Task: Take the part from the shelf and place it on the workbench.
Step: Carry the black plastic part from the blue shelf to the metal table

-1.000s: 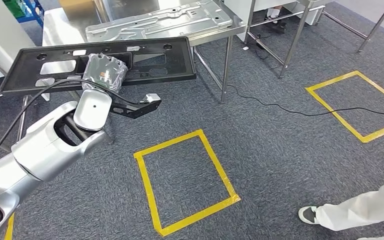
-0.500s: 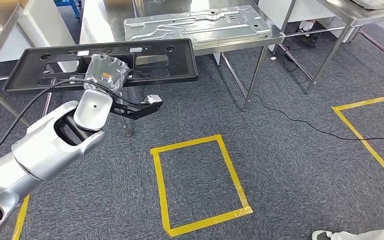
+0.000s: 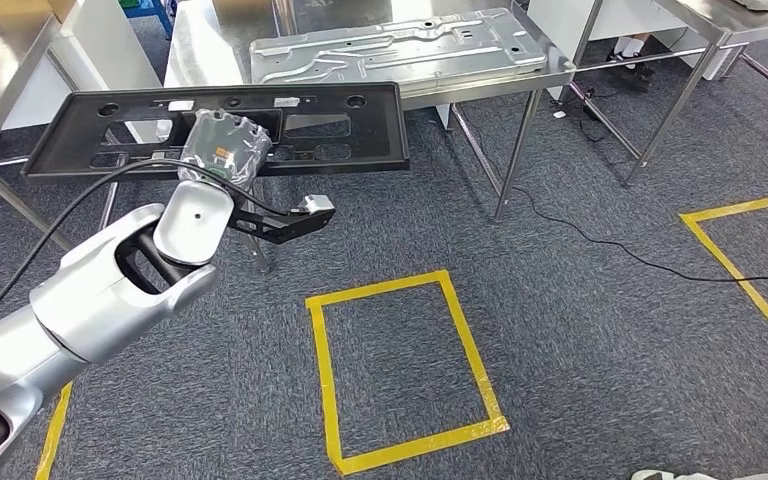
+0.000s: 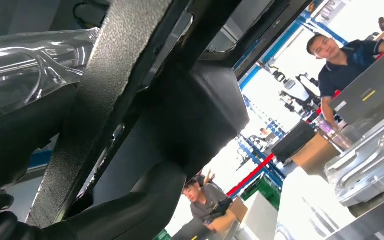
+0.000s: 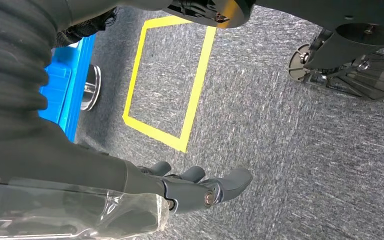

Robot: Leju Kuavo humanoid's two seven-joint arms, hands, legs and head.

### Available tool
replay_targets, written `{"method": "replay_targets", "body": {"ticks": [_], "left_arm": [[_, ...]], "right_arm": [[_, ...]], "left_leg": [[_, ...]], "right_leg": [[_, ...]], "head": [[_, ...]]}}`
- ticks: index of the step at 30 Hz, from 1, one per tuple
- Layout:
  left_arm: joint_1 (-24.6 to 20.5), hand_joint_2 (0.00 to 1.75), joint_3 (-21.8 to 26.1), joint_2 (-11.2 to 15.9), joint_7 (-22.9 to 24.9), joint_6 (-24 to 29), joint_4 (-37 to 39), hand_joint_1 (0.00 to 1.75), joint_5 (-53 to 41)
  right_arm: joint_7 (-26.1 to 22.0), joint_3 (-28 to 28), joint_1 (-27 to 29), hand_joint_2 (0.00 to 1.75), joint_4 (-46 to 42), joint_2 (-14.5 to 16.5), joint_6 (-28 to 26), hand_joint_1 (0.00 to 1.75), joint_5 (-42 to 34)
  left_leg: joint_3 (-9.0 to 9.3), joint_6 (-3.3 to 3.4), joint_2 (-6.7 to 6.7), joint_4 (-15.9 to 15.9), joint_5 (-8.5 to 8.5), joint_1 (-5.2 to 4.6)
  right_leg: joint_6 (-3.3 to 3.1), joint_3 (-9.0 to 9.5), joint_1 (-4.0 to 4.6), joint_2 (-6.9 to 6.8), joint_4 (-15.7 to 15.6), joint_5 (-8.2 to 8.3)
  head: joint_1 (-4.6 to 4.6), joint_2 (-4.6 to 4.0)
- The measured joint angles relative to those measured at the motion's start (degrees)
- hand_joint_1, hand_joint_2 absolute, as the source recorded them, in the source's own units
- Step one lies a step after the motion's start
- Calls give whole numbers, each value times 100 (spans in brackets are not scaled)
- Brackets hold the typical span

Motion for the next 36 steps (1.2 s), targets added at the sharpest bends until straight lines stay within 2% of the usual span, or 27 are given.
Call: {"method": "replay_targets", "body": {"ticks": [3, 5, 7, 9, 11, 12, 13, 14, 16, 17, 18, 19, 21, 22, 23, 25, 26, 27, 28, 29, 30, 31, 32, 33, 34, 35, 36], "left_arm": [[29, 175, -4, 4, -45, 68, -74, 175, -32], [64, 175, -1, 13, -55, 93, -144, 175, -63], [91, 175, 11, 22, -81, 115, -222, 175, -102], [83, 175, 29, 25, -110, 135, -283, 175, -147], [85, 175, 37, 26, -132, 144, -331, 175, -185], [104, 175, 36, 26, -141, 144, -348, 175, -195], [131, 175, 34, 27, -146, 143, -364, 175, -200], [156, 175, 34, 28, -149, 143, -377, 175, -203], [181, 175, 33, 32, -149, 143, -410, 175, -211], [182, 175, 33, 34, -148, 144, -428, 175, -216], [179, 175, 34, 37, -149, 144, -445, 175, -219], [182, 175, 37, 39, -150, 144, -461, 175, -221], [195, 175, 43, 51, -150, 144, -490, 175, -226], [201, 175, 47, 56, -149, 145, -510, 175, -232], [203, 175, 53, 60, -145, 147, -528, 175, -240], [226, 175, 66, 64, -130, 145, -554, 175, -252], [259, 175, 72, 71, -120, 142, -557, 175, -255], [304, 175, 77, 80, -112, 132, -558, 175, -253], [352, 175, 83, 90, -106, 115, -558, 175, -248], [390, 175, 91, 99, -102, 96, -558, 175, -242], [414, 175, 105, 108, -97, 77, -558, 175, -236], [427, 175, 120, 114, -90, 64, -558, 175, -233], [439, 175, 131, 118, -77, 57, -558, 175, -232], [450, 175, 140, 131, -62, 51, -561, 175, -231], [463, 175, 148, 147, -48, 42, -564, 175, -226], [471, 175, 160, 162, -37, 34, -573, 175, -222], [464, 175, 183, 177, -31, 29, -583, 175, -218]], "right_arm": [[2, 11, 1, 175, -1, 8, -10, 0, 26], [3, 18, 4, 175, -2, 23, -20, 0, 35], [4, 22, 5, 175, -1, 29, -30, 0, 46], [2, 26, 2, 175, 2, 23, -38, 0, 52], [0, 28, 4, 175, 2, 16, -39, 0, 50], [0, 31, 9, 175, 2, 13, -39, 0, 48], [0, 35, 16, 175, 2, 8, -41, 0, 46], [0, 40, 23, 175, 2, 5, -43, 0, 45], [5, 54, 44, 175, 3, -2, -54, 0, 51], [9, 61, 58, 175, 4, 4, -56, 0, 52], [9, 67, 71, 175, 4, 8, -57, 0, 53], [11, 70, 81, 175, 4, 15, -58, 0, 50], [12, 72, 79, 175, 4, 16, -65, 0, 52], [15, 73, 80, 175, 4, 15, -71, 0, 54], [15, 74, 85, 175, 4, 15, -74, 0, 58], [15, 76, 117, 175, 5, 18, -79, 0, 58], [15, 78, 140, 175, 5, 20, -84, 0, 57], [15, 79, 162, 175, 6, 20, -90, 0, 56], [15, 80, 182, 175, 7, 21, -97, 0, 52], [15, 80, 196, 175, 6, 22, -103, 0, 48], [15, 80, 203, 175, 6, 26, -109, 0, 45], [15, 81, 205, 175, 5, 33, -114, 0, 43], [15, 83, 207, 175, 4, 62, -117, 0, 42], [16, 85, 201, 175, 5, 84, -118, 0, 41], [18, 89, 188, 175, 5, 107, -120, 0, 40], [20, 93, 172, 175, 5, 121, -121, 0, 37], [21, 97, 150, 175, 5, 111, -123, 0, 35]], "left_leg": [[-4, -25, -1, 3, -9, 6], [10, 14, -5, -50, -51, 2], [141, 64, -10, -166, -87, 22], [295, 92, -5, -233, -99, 64], [359, 82, 0, -241, -130, 104], [383, 55, -5, -239, -153, 127], [410, 14, -12, -235, -184, 159], [442, -40, -22, -227, -222, 202], [515, -188, -40, -164, -345, 301], [530, -271, -47, -107, -423, 340], [529, -350, -52, -63, -499, 352], [523, -407, -57, -42, -562, 352], [551, -478, -62, -36, -598, 362], [540, -497, -32, 48, -559, 374], [448, -504, 22, 260, -489, 378], [-19, -465, 130, 994, -441, 338], [-318, -428, 154, 1377, -545, 301], [-588, -389, 156, 1649, -742, 257], [-798, -342, 155, 1770, -984, 209], [-944, -276, 154, 1733, -1192, 158], [-1030, -185, 149, 1539, -1260, 99], [-1067, -70, 133, 1218, -1073, 29], [-1061, 57, 91, 774, -531, -60], [-1021, 173, 18, 347, 121, -157], [-970, 255, -52, 65, 673, -239], [-908, 295, -104, -113, 1011, -287], [-840, 302, -128, -137, 1032, -302]], "right_leg": [[-8, 1, 1, -3, -3, -5], [13, 6, -16, -15, 55, 59], [59, -15, -27, -22, 181, 117], [105, -146, -30, -13, 469, -31], [172, -488, -60, -5, 1094, -334], [213, -678, -89, -5, 1390, -438], [260, -805, -125, -6, 1544, -460], [313, -824, -165, -8, 1481, -380], [492, -582, -293, -8, 806, 14], [557, -451, -342, 12, 472, 123], [553, -363, -372, 29, 249, 167], [491, -338, -380, 48, 168, 139], [266, -336, -350, 55, 221, 7], [191, -296, -338, 57, 226, -29], [135, -231, -320, 56, 223, -83], [59, -49, -271, 61, 189, -201], [36, 60, -245, 60, 159, -271], [15, 185, -215, 63, 125, -346], [-7, 329, -179, 70, 86, -429], [-25, 490, -132, 80, 47, -516], [-39, 666, -78, 91, 6, -610], [-53, 847, -27, 99, -41, -708], [-61, 1013, 10, 104, -78, -805], [-57, 1159, 38, 128, -118, -902], [-52, 1285, 47, 151, -177, -996], [-47, 1388, 54, 172, -198, -1049], [-34, 1427, 62, 193, -148, -1030]], "head": [[0, 0], [4, 1], [15, 0], [32, -1], [47, -1], [50, 0], [50, 0], [50, 0], [52, 0], [68, -1], [78, 0], [86, 0], [73, 1], [61, 1], [50, 1], [37, 0], [34, 0], [31, 0], [27, 0], [24, 0], [21, 0], [20, -1], [31, -1], [38, 1], [51, -1], [54, 1], [46, 0]]}}
